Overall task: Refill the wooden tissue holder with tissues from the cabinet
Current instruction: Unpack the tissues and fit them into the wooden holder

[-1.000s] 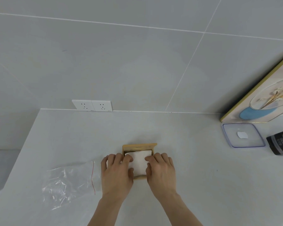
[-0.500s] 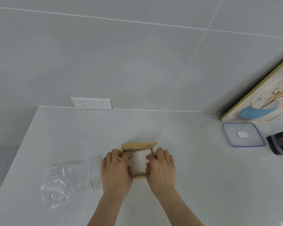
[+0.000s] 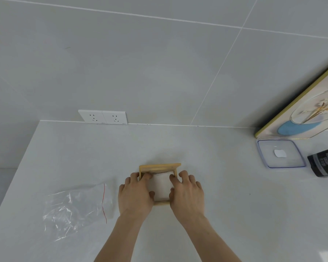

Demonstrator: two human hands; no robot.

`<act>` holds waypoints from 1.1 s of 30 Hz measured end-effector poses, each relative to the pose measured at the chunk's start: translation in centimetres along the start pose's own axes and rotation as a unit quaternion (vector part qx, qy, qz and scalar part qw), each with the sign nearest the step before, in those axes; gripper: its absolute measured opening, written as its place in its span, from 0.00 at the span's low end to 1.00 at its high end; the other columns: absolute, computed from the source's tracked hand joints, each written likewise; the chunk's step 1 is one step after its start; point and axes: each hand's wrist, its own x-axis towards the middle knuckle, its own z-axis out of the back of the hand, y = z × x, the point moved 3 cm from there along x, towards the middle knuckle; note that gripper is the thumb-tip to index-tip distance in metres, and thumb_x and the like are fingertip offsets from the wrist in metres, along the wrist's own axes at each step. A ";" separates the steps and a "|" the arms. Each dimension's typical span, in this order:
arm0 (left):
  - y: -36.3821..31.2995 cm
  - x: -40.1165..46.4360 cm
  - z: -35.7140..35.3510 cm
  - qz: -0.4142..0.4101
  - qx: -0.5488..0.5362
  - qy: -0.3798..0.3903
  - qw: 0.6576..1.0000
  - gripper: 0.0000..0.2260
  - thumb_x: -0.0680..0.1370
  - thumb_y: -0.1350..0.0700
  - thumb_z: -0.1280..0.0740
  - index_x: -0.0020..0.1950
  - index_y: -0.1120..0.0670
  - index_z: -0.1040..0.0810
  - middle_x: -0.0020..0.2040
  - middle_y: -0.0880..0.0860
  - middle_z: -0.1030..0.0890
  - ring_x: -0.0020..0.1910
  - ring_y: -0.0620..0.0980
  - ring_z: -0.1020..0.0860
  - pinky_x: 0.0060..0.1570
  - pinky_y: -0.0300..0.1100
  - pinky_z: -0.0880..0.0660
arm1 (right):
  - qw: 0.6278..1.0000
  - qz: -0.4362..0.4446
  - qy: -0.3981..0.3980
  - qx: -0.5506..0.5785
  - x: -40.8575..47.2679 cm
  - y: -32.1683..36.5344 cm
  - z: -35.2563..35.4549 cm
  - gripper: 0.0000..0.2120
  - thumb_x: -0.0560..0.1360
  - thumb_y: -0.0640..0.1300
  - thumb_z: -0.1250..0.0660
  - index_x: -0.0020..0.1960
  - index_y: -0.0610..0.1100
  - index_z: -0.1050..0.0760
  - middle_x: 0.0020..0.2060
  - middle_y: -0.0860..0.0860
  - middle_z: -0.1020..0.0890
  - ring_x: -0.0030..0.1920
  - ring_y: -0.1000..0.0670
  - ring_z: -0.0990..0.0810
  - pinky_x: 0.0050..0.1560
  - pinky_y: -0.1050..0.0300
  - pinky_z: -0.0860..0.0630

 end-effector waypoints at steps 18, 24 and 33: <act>0.4 0.6 -0.3 0.019 0.029 0.004 0.999 0.23 0.75 0.58 0.34 0.69 0.44 0.29 0.60 0.46 0.24 0.54 0.50 0.22 0.46 0.41 0.29 | 0.987 0.005 0.120 -0.104 1.6 1.1 1.6 0.13 0.73 0.32 0.32 0.54 0.46 0.22 0.50 0.48 0.20 0.50 0.45 0.19 0.44 0.54 0.33; 0.3 0.5 -0.2 0.019 0.041 0.001 0.999 0.22 0.75 0.59 0.34 0.68 0.45 0.29 0.58 0.46 0.24 0.50 0.50 0.21 0.40 0.41 0.32 | 0.988 -0.012 0.125 -0.084 1.3 1.2 1.2 0.13 0.75 0.32 0.33 0.55 0.46 0.22 0.52 0.48 0.18 0.52 0.46 0.18 0.43 0.55 0.32; -0.2 0.5 0.2 0.021 0.017 0.012 1.000 0.21 0.76 0.51 0.35 0.70 0.46 0.30 0.59 0.49 0.23 0.55 0.51 0.22 0.44 0.42 0.30 | 0.994 0.021 0.091 -0.061 1.5 0.7 1.1 0.19 0.74 0.36 0.32 0.63 0.50 0.24 0.55 0.49 0.23 0.52 0.45 0.21 0.41 0.53 0.34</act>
